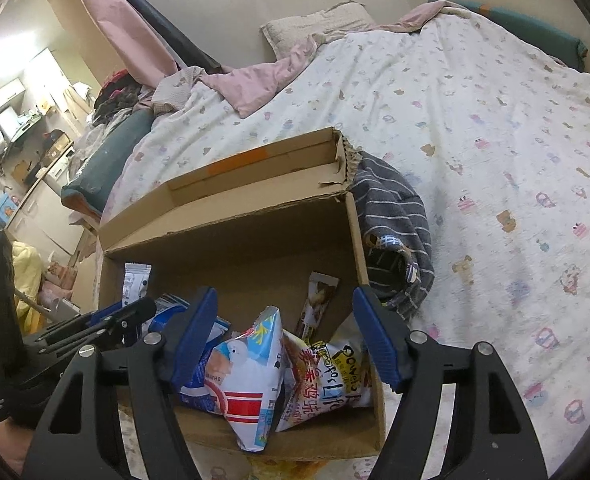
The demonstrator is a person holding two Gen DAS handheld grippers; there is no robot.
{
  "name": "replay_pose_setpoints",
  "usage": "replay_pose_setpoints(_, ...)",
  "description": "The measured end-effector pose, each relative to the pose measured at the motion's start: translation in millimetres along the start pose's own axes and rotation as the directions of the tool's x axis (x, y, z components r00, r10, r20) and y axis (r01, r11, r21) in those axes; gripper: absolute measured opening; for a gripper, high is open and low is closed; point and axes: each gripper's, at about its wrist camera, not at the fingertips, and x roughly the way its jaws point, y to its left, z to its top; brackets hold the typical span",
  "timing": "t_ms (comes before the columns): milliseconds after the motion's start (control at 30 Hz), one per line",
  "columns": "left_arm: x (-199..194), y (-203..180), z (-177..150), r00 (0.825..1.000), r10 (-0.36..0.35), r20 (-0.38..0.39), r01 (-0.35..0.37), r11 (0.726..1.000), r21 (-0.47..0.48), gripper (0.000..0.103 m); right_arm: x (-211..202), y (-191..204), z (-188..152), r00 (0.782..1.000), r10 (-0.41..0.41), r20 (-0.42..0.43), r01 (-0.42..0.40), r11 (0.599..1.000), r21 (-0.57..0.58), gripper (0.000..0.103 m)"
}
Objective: Organize snacks
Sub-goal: 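Carry both packets over the box and open both tools to drop them, then lower the left tool and grasp the pink crab-stick packet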
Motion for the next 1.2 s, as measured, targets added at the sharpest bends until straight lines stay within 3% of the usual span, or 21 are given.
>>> replay_pose_setpoints(33, -2, 0, -1, 1.0, 0.007, 0.008, -0.007, 1.0, 0.001, 0.059, 1, 0, 0, 1.0, -0.002, -0.002, 0.002, 1.0, 0.001, 0.073)
replay_pose_setpoints(67, -4, -1, -1, 1.0, 0.013, 0.023, -0.014, 1.0, 0.001, 0.068, 1, -1, -1, 1.0, -0.004, -0.004, 0.005, 1.0, 0.003, 0.073)
replay_pose_setpoints(100, -7, 0, -1, 0.999, 0.017, 0.034, -0.017, 1.0, 0.002, 0.069, 1, -2, -1, 1.0, -0.005, -0.007, 0.005, 1.0, 0.004, 0.073)
replay_pose_setpoints(367, -14, 1, 2, 0.997, 0.036, 0.062, -0.037, 0.999, 0.018, 0.07, 1, -5, -2, 1.0, 0.001, -0.007, -0.001, 1.0, 0.0, 0.073)
replay_pose_setpoints(467, -16, -1, 3, 0.996, 0.055, 0.067, -0.058, 0.998, 0.039, 0.07, 0, -5, -2, 1.0, -0.02, 0.001, 0.02, 1.0, -0.004, 0.084)
replay_pose_setpoints(733, -38, 2, -2, 0.994, 0.062, 0.088, -0.065, 0.997, 0.031, 0.07, -3, -12, -1, 1.0, -0.025, 0.001, 0.025, 0.999, 0.032, 0.087)
replay_pose_setpoints(1000, -74, 1, -21, 0.986, 0.063, 0.152, -0.074, 0.995, 0.068, 0.07, -23, 4, -9, 0.999, -0.027, 0.029, 0.028, 0.999, -0.03, 0.087)
replay_pose_setpoints(1200, -84, -1, -42, 0.988, 0.075, 0.138, -0.089, 0.991, 0.097, 0.071, -45, 14, -24, 0.996, -0.072, 0.045, 0.076, 0.991, -0.113, 0.087)
